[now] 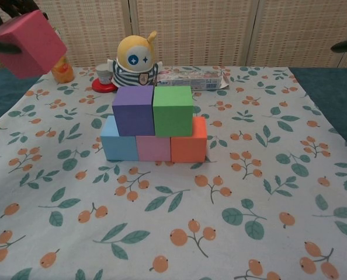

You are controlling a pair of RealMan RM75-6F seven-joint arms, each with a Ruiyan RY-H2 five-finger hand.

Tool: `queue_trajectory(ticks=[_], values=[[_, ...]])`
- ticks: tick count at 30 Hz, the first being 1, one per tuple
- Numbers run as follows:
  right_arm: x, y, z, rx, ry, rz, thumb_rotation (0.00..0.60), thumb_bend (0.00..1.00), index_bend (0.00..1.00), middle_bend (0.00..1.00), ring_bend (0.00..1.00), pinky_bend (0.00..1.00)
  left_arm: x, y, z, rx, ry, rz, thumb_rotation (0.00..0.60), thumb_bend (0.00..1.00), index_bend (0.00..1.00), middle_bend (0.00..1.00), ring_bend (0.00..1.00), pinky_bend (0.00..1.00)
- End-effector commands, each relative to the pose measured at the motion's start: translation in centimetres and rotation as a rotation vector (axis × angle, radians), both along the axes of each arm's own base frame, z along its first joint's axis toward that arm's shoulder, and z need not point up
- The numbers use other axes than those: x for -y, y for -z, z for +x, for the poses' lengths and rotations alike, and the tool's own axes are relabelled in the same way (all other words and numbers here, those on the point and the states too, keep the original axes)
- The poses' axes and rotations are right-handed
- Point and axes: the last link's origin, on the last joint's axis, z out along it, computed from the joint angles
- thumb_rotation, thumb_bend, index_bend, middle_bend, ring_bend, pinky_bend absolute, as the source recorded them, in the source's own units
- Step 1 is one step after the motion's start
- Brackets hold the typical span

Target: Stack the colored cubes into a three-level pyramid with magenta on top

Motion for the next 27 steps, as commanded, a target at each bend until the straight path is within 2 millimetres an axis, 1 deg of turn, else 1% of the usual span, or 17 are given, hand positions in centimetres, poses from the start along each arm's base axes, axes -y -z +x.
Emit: queue_trajectory(ticks=[1,3,5,6,7,9,12,15,19,23,27], values=[[-0.1,-0.2,-0.3,-0.003,0.004,-0.002,0.6,0.0,0.0,0.0,0.0,0.0,-1.1,0.7,4.1,-0.02,0.041,-0.047,0.6,0.34,0.33,0.52,0.49,0.4],[-0.1,-0.4,-0.5,-0.002,0.007,-0.006,0.6,0.0,0.0,0.0,0.0,0.0,-1.3,0.9,4.8,-0.029,0.045,-0.053,0.6,0.33,0.31,0.52,0.49,0.4],[0.0,-0.9,-0.8,0.002,0.014,-0.015,0.6,0.0,0.0,0.0,0.0,0.0,-1.8,1.6,6.4,-0.056,0.05,-0.066,0.6,0.33,0.3,0.51,0.49,0.4],[0.0,-1.2,-1.0,0.006,0.018,-0.021,0.6,0.0,0.0,0.0,0.0,0.0,-2.1,2.2,7.4,-0.074,0.054,-0.075,0.6,0.33,0.3,0.51,0.49,0.4],[0.0,-1.5,-1.3,0.009,0.024,-0.026,0.6,0.0,0.0,0.0,0.0,0.0,-2.3,3.2,8.4,-0.09,0.057,-0.103,0.6,0.33,0.29,0.51,0.49,0.39],[0.0,-1.6,-1.5,0.011,0.026,-0.023,0.6,0.0,0.0,0.0,0.0,0.0,-2.8,4.4,9.6,-0.111,0.024,-0.114,0.6,0.33,0.28,0.5,0.49,0.39],[-0.1,-1.7,-1.8,0.015,0.026,-0.022,0.6,0.0,0.0,0.0,0.0,0.0,-3.0,5.7,11.0,-0.132,-0.011,-0.123,0.6,0.33,0.27,0.49,0.48,0.39],[-0.2,-1.7,-2.0,0.016,0.03,-0.017,0.6,0.0,0.0,0.0,0.0,0.0,-3.1,6.9,11.9,-0.153,-0.032,-0.125,0.6,0.33,0.25,0.48,0.47,0.39],[-0.2,-1.5,-2.3,0.016,0.033,-0.011,0.6,0.0,0.0,0.0,0.0,0.0,-3.3,8.1,12.3,-0.171,-0.06,-0.125,0.6,0.33,0.23,0.47,0.46,0.39],[-0.2,-1.6,-2.4,0.014,0.033,-0.012,0.6,0.0,0.0,0.0,0.0,0.0,-3.0,8.6,12.8,-0.186,-0.066,-0.131,0.6,0.33,0.23,0.47,0.46,0.39],[-0.2,-1.6,-2.5,0.015,0.034,-0.01,0.6,0.0,0.0,0.0,0.0,0.0,-2.8,8.5,13.2,-0.194,-0.058,-0.123,0.6,0.33,0.22,0.46,0.46,0.39]])
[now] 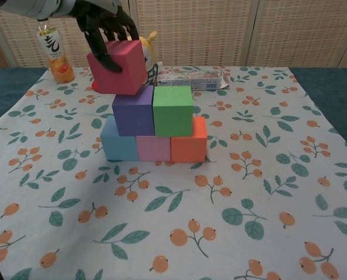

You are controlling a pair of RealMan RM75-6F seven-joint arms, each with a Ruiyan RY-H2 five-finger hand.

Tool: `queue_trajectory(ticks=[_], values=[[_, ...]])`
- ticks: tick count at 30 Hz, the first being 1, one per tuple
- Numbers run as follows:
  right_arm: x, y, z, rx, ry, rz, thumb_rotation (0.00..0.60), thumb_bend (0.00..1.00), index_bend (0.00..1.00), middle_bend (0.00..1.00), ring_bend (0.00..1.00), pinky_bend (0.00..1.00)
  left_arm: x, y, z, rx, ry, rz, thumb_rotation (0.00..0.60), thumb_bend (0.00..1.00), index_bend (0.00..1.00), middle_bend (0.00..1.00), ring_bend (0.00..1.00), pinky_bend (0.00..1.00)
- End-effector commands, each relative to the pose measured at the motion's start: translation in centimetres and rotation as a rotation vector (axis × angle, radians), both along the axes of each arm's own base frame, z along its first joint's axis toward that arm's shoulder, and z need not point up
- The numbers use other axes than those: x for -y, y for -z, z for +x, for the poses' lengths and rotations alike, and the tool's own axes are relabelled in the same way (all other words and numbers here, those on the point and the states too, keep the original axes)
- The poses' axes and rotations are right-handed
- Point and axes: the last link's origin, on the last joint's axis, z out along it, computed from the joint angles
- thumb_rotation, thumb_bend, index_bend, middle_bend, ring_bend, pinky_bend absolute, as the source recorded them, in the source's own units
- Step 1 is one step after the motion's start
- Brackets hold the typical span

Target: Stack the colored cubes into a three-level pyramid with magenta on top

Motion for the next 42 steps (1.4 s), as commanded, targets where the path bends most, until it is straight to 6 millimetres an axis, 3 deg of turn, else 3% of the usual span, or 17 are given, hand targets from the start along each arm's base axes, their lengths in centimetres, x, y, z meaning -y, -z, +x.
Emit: queue_trajectory(ticks=[1,5,8,15,20,32,42], values=[[0.0,0.1,-0.1,0.001,0.001,0.002,0.6,0.0,0.0,0.0,0.0,0.0,0.2,0.0,0.4,-0.006,0.006,0.005,0.6,0.33,0.22,0.45,0.45,0.39],[-0.1,0.2,-0.2,0.001,0.004,0.004,0.6,0.0,0.0,0.0,0.0,0.0,0.6,0.2,0.8,-0.01,0.002,-0.006,0.6,0.33,0.19,0.41,0.43,0.39],[-0.1,0.1,-0.3,0.003,0.006,0.003,0.6,0.0,0.0,0.0,0.0,0.0,0.8,0.6,1.0,-0.015,-0.001,-0.02,0.6,0.33,0.13,0.33,0.36,0.38],[-0.2,-0.1,-0.4,0.004,0.008,-0.004,0.6,0.0,0.0,0.0,0.0,0.0,1.4,0.8,1.4,0.004,-0.006,-0.045,0.6,0.34,0.0,0.12,0.11,0.27],[-0.2,-0.2,-0.3,0.014,0.008,-0.006,0.6,0.0,0.0,0.0,0.0,0.0,2.0,0.6,1.2,0.015,0.012,-0.061,0.6,0.34,0.0,0.01,0.0,0.2],[0.0,-1.6,0.5,0.022,-0.009,-0.034,0.6,0.0,0.0,0.0,0.0,0.0,1.9,-1.1,-0.8,-0.081,0.155,-0.018,0.6,0.35,0.0,0.01,0.0,0.08],[0.2,-1.7,0.6,0.026,0.004,-0.035,0.6,0.0,0.0,0.0,0.0,0.0,0.8,-0.8,-2.1,-0.1,0.22,-0.062,0.6,0.34,0.1,0.08,0.03,0.07]])
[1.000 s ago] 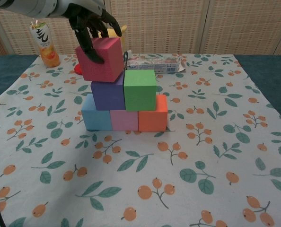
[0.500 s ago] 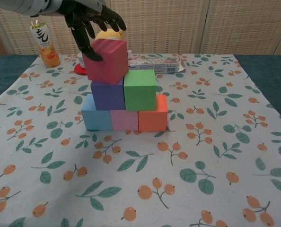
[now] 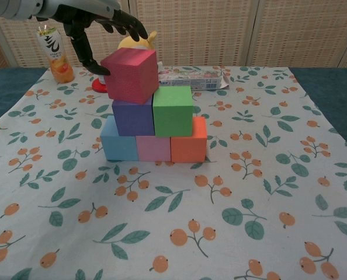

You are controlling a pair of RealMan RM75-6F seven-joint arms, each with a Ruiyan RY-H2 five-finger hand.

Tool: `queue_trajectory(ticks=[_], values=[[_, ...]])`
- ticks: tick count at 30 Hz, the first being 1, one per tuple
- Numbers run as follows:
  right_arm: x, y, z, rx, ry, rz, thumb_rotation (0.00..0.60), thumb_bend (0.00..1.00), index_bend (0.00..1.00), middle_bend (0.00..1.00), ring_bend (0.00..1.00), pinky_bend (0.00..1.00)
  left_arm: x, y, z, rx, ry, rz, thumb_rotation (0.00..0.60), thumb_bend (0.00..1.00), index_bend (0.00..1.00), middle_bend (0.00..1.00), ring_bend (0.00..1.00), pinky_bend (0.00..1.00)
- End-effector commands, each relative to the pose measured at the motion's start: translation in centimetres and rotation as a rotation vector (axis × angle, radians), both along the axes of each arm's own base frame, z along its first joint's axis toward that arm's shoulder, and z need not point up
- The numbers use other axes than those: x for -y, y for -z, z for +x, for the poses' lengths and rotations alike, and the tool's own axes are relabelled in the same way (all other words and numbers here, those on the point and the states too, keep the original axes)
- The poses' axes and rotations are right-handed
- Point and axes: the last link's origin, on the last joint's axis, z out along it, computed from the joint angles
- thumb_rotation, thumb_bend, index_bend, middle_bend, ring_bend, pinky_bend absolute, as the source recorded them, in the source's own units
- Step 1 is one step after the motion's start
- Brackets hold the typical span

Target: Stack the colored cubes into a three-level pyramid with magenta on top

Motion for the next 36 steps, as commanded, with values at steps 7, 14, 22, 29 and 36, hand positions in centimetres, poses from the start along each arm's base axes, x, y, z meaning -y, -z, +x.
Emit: queue_trajectory(ticks=[7,14,22,29,36], values=[[0.0,0.3,0.1,-0.006,0.007,0.005,0.6,0.0,0.0,0.0,0.0,0.0,-1.1,0.4,-1.0,-0.011,0.048,-0.023,0.6,0.34,0.13,0.11,0.06,0.06],[0.0,0.6,-0.2,-0.009,0.018,0.007,0.6,0.0,0.0,0.0,0.0,0.0,-1.5,1.2,-0.9,0.029,0.063,-0.037,0.6,0.34,0.17,0.15,0.09,0.06],[0.1,0.6,-0.4,-0.009,0.026,0.007,0.6,0.0,0.0,0.0,0.0,0.0,-2.0,1.4,-0.5,0.057,0.079,-0.024,0.6,0.34,0.25,0.25,0.15,0.06],[0.0,0.4,-0.6,-0.005,0.028,-0.003,0.6,0.0,0.0,0.0,0.0,0.0,-1.9,0.5,0.2,0.124,0.085,0.021,0.6,0.34,0.36,0.43,0.25,0.04],[-0.1,0.1,-0.5,0.002,0.025,-0.005,0.6,0.0,0.0,0.0,0.0,0.0,-1.4,-0.6,2.0,0.175,0.011,0.027,0.6,0.34,0.35,0.5,0.32,0.04]])
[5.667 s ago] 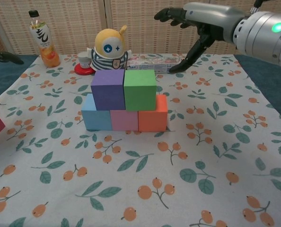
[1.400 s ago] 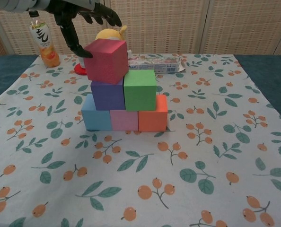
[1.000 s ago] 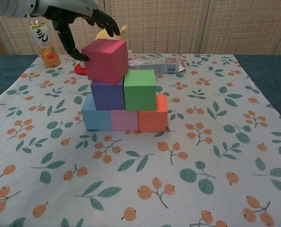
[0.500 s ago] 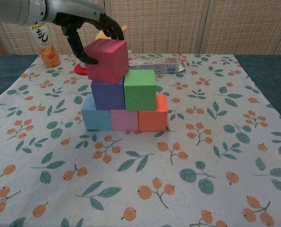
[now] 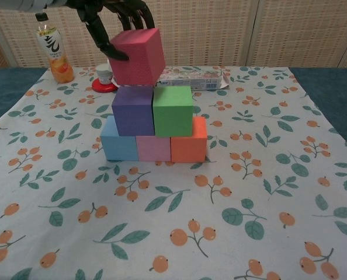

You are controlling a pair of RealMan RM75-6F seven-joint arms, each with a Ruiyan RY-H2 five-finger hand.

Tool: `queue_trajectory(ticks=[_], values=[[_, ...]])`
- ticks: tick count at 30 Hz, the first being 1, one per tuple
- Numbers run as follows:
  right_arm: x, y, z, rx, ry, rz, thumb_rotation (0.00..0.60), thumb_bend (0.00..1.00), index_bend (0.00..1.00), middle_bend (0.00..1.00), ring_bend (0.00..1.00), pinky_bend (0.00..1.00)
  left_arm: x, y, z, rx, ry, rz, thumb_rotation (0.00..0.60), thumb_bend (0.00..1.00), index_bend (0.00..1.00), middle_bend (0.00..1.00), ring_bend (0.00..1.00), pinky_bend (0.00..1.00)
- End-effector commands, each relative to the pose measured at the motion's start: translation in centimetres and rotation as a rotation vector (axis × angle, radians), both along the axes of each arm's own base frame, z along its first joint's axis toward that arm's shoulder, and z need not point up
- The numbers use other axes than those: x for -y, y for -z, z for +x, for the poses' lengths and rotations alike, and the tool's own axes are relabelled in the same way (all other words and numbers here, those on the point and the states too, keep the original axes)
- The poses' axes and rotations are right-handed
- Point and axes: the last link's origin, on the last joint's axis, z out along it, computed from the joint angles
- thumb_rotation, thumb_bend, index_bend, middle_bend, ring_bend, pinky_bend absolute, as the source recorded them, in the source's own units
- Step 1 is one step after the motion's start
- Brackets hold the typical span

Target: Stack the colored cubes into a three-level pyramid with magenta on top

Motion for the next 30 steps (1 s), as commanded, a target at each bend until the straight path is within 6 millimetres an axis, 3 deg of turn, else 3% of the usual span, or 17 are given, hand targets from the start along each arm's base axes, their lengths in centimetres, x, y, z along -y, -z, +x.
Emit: queue_trajectory(ticks=[1,9,30], values=[[0.0,0.0,0.0,0.001,-0.001,0.001,0.6,0.0,0.0,0.0,0.0,0.0,0.4,-0.5,1.5,0.014,-0.042,0.002,0.6,0.33,0.35,0.5,0.33,0.04],[-0.2,0.0,-0.2,-0.002,0.005,0.007,0.6,0.0,0.0,0.0,0.0,0.0,1.0,1.3,3.7,-0.055,-0.095,0.028,0.6,0.33,0.32,0.52,0.36,0.04],[-0.1,0.6,-0.5,-0.007,0.009,0.03,0.6,0.0,0.0,0.0,0.0,0.0,2.5,3.5,4.3,-0.154,-0.117,0.065,0.6,0.33,0.29,0.5,0.36,0.07]])
